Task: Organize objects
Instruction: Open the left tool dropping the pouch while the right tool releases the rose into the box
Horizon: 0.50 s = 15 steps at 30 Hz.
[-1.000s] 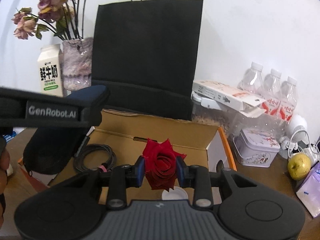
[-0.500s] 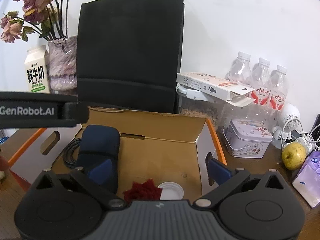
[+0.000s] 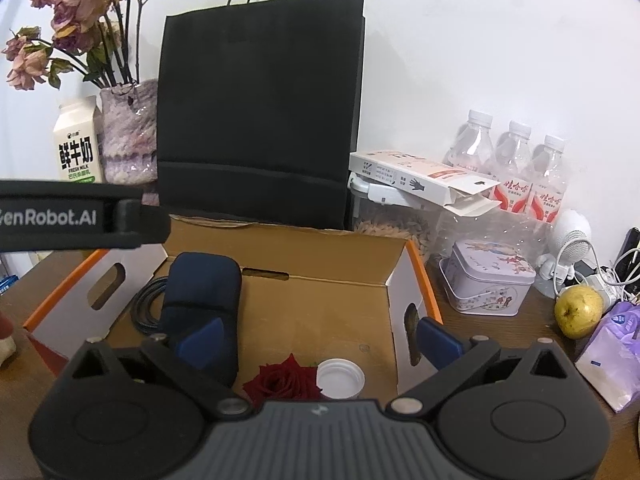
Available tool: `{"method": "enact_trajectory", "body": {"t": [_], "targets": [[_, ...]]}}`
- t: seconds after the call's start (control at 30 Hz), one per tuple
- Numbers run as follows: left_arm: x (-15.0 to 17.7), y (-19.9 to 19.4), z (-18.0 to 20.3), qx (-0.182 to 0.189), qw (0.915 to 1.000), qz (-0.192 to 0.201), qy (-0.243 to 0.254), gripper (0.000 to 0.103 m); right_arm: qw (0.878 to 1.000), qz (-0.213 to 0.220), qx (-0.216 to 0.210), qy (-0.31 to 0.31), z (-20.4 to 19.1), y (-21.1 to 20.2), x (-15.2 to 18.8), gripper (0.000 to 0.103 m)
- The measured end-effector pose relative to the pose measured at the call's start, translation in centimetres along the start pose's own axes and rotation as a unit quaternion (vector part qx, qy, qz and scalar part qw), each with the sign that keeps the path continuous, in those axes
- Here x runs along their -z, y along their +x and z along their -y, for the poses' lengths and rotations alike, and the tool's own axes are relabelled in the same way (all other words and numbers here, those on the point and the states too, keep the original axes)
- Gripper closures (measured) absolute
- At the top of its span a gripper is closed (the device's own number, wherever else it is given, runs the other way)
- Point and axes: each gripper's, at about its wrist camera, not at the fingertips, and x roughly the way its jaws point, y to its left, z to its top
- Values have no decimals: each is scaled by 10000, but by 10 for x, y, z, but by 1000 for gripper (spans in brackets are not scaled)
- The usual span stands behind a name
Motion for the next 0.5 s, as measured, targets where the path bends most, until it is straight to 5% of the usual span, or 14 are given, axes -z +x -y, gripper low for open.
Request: {"method": "enact_trajectory", "body": {"t": [0.5], "targets": [[10, -48, -3, 179, 9997, 134, 119, 0, 9998, 187, -40, 4, -2, -46, 1, 0]]}}
